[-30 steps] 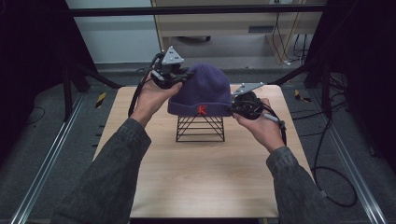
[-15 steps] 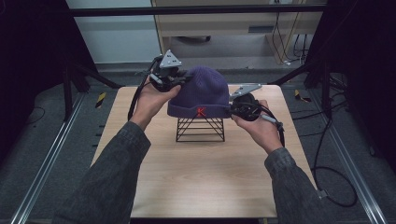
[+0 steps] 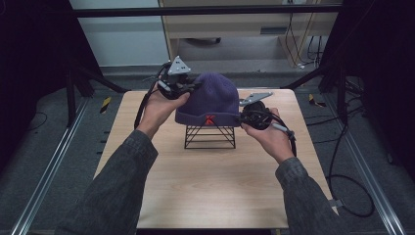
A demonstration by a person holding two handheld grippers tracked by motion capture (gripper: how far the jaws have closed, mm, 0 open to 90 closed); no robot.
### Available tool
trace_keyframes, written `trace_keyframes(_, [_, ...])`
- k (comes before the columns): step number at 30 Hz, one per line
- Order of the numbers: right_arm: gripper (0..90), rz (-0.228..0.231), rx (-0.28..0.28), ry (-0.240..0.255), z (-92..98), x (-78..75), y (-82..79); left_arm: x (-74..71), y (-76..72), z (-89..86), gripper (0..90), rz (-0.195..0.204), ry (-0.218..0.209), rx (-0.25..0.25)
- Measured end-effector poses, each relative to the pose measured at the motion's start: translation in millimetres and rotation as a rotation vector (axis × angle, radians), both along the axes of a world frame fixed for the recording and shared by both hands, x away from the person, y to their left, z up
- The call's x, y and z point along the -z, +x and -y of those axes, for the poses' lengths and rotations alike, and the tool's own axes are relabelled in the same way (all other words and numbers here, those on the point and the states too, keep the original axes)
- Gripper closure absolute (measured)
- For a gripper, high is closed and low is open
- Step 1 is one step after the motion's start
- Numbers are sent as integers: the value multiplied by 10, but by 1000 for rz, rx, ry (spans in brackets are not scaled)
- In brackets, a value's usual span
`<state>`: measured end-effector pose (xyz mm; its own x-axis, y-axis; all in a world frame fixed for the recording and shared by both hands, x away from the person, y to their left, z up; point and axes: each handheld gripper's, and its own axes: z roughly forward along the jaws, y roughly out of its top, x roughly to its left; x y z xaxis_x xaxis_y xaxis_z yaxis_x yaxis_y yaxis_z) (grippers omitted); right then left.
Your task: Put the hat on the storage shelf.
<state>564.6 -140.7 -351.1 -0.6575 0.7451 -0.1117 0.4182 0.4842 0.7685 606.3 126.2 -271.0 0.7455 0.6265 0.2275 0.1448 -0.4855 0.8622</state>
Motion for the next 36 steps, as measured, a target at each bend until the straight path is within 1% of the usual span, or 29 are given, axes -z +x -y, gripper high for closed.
trace_keyframes(3, [750,-6,-5,-3,-18,5,3,32,-6,-28,789,-7,-7,0])
trace_keyframes(4, [750,-1,-9,-10,-23,13,9,38,-11,-33,790,-7,-5,-1])
trace_keyframes(7, [751,-4,-6,-7,-30,49,27,62,-23,-50,790,0,-13,0])
trace_keyframes(8, [750,-3,-3,-3,-33,65,34,76,-21,-53,789,-2,-11,-2])
trace_keyframes(9, [751,-11,-1,2,-39,82,37,89,-17,-56,789,-5,-9,-4])
trace_keyframes(11, [751,-14,-1,-4,-50,114,39,123,-12,-68,790,-12,-10,-7])
trace_keyframes(13, [751,-20,2,0,-68,152,28,159,-16,-82,789,-17,-16,-7])
trace_keyframes(15, [751,-21,-1,-10,-75,179,25,179,-17,-86,789,-22,-10,-6])
trace_keyframes(23, [750,-25,0,-9,-80,199,35,181,-21,-77,790,-20,-6,-2])
trace_keyframes(28, [749,-28,13,-3,-57,210,28,172,-63,-55,790,-10,15,1])
trace_keyframes(30, [749,-37,19,1,-54,234,22,180,-66,-55,790,-10,13,5])
trace_keyframes(36, [750,-32,21,0,-61,304,29,252,-39,-61,790,-15,4,14])
